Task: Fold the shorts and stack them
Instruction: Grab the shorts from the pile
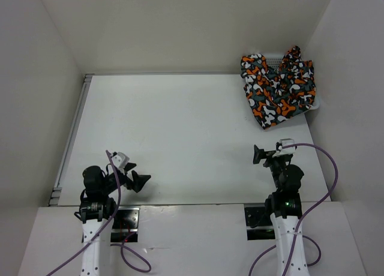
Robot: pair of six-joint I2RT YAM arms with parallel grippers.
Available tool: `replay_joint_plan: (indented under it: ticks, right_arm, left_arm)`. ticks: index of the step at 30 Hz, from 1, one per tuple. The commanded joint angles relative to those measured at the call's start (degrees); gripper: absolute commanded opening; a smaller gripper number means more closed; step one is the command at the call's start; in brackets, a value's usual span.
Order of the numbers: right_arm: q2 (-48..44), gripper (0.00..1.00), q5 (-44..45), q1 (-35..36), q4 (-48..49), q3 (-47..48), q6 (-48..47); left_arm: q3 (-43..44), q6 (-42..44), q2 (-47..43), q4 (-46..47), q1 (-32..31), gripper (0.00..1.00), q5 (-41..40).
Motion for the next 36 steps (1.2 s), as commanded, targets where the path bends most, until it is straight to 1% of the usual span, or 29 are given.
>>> replay_joint_plan:
  ticks: [1, 6, 7, 8, 9, 10, 11, 12, 13, 14, 15, 16, 18, 19, 21, 22, 23, 24, 25, 26, 27, 28, 29, 30, 31, 32, 33, 35, 36]
  right_arm:
    - [-0.4, 0.99, 0.4, -0.4, 3.0, -2.2, 0.5]
    - [-0.4, 0.99, 0.4, -0.4, 3.0, -2.2, 0.0]
    - [-0.4, 0.99, -7.1, -0.4, 3.0, -1.6, -2.8]
    - [-0.4, 0.99, -15.3, -0.4, 4.2, -1.6, -14.1]
    - [-0.4, 0.99, -20.5, -0.4, 4.2, -0.9, -23.8]
    - [-0.4, 0.99, -27.3, -0.4, 5.2, -0.9, -25.3]
    - [-0.4, 1.00, -30.0, -0.4, 6.1, -0.9, -27.9]
    - [-0.4, 1.00, -33.9, -0.4, -1.6, 0.4, -38.5]
    - [-0.4, 1.00, -36.5, -0.4, -8.5, 0.4, -79.6]
    - [-0.4, 0.99, -32.5, -0.4, -7.8, -2.1, -86.7]
    - [-0.4, 0.99, -30.7, -0.4, -2.5, -2.2, -83.9]
    - [-0.4, 0.99, -29.4, -0.4, 8.4, -2.2, -70.7]
    - [0.1, 0.99, -24.4, -0.4, 21.7, -0.2, -52.1]
    - [0.6, 0.99, -22.8, -0.4, 28.2, 1.2, -44.8]
    - [5.7, 0.99, -23.6, 0.9, 23.5, 9.0, -40.2]
    - [8.7, 0.99, -23.6, 1.4, 19.3, 12.4, -38.0]
    - [12.4, 0.99, -22.9, 2.5, 18.0, 18.9, -32.2]
    - [22.0, 0.99, -20.7, 3.1, 16.4, 22.5, -30.0]
    - [27.3, 0.99, -18.9, 3.7, 12.3, 26.4, -28.1]
    - [32.5, 0.99, -16.2, 5.2, 10.3, 34.4, -23.0]
    - [42.5, 0.99, -7.9, 6.3, 8.7, 38.0, -19.4]
    - [47.2, 0.99, -2.7, 7.4, 6.9, 41.6, -15.8]
    - [51.6, 0.99, 1.7, 9.0, 1.9, 48.6, -11.4]
    - [55.8, 0.99, 5.4, 9.0, -0.9, 51.8, -10.3]
    - [63.2, 0.99, 10.0, 9.0, -3.7, 54.7, -8.7]
    - [65.8, 0.99, 11.7, 9.0, -7.1, 58.4, -6.9]
    - [68.8, 0.99, 12.3, 9.6, -8.0, 59.1, -5.6]
    - [70.5, 0.99, 13.2, 11.7, -9.4, 59.7, -5.1]
    - [72.6, 0.99, 16.0, 12.4, -9.5, 59.7, -5.1]
  left_arm:
    - [1.3, 0.2, -0.9, 0.1, 0.5, 1.00, 1.9]
    - [0.7, 0.2, -0.9, 1.2, 0.5, 1.00, 3.9]
    - [0.7, 0.2, -0.9, 1.2, 0.5, 1.00, 4.5]
    - [0.7, 0.2, -0.9, 1.9, 0.5, 1.00, 5.2]
    - [0.7, 0.2, -0.9, 1.9, 0.5, 1.00, 6.0]
    - [0.7, 0.2, -0.9, 4.1, 0.5, 1.00, 6.8]
    - [1.3, 0.2, -0.9, 5.9, 0.5, 1.00, 7.6]
    - [1.8, 0.2, -0.9, 6.7, 0.5, 1.00, 9.2]
    - [1.8, 0.2, -0.9, 8.9, 0.5, 1.00, 9.8]
    - [1.2, 0.2, -0.9, 11.9, 0.5, 1.00, 9.8]
    - [1.2, 0.2, -0.9, 15.9, 0.5, 1.00, 6.5]
    - [0.7, 0.2, -0.9, 22.4, 0.5, 1.00, 4.4]
    - [1.3, 0.2, -0.9, 27.6, 0.5, 1.00, -0.3]
    - [1.8, 0.2, -0.3, 34.0, 0.5, 1.00, -5.9]
    - [3.0, 0.2, 0.3, 39.4, 0.5, 1.00, -11.6]
    - [5.3, 0.2, 1.9, 39.3, -0.1, 1.00, -14.3]
    - [7.1, 0.2, 3.5, 37.0, -0.1, 1.00, -14.3]
    - [9.3, 0.2, 5.4, 34.1, -0.1, 1.00, -13.4]
    - [14.3, 0.2, 10.4, 28.9, -0.7, 1.00, -11.7]
    - [17.1, 0.2, 13.3, 26.0, -0.7, 1.00, -10.9]
    - [19.9, 0.2, 20.0, 21.9, -0.7, 1.00, -10.3]
    - [22.7, 0.2, 23.7, 20.6, -1.2, 1.00, -10.3]
    - [28.4, 0.2, 27.6, 20.0, -1.7, 1.00, -14.0]
    - [31.8, 0.2, 36.5, 18.0, -1.7, 1.00, -17.1]
    - [35.4, 0.2, 41.3, 16.3, -2.5, 1.00, -20.1]
    - [39.3, 0.2, 46.3, 14.1, -3.0, 1.00, -25.1]
    - [47.3, 0.2, 55.9, 7.7, -3.0, 1.00, -25.2]
    - [53.4, 0.2, 66.4, 1.1, -3.7, 1.00, -25.8]
    - [55.5, 0.2, 68.2, 1.1, -3.7, 1.00, -26.7]
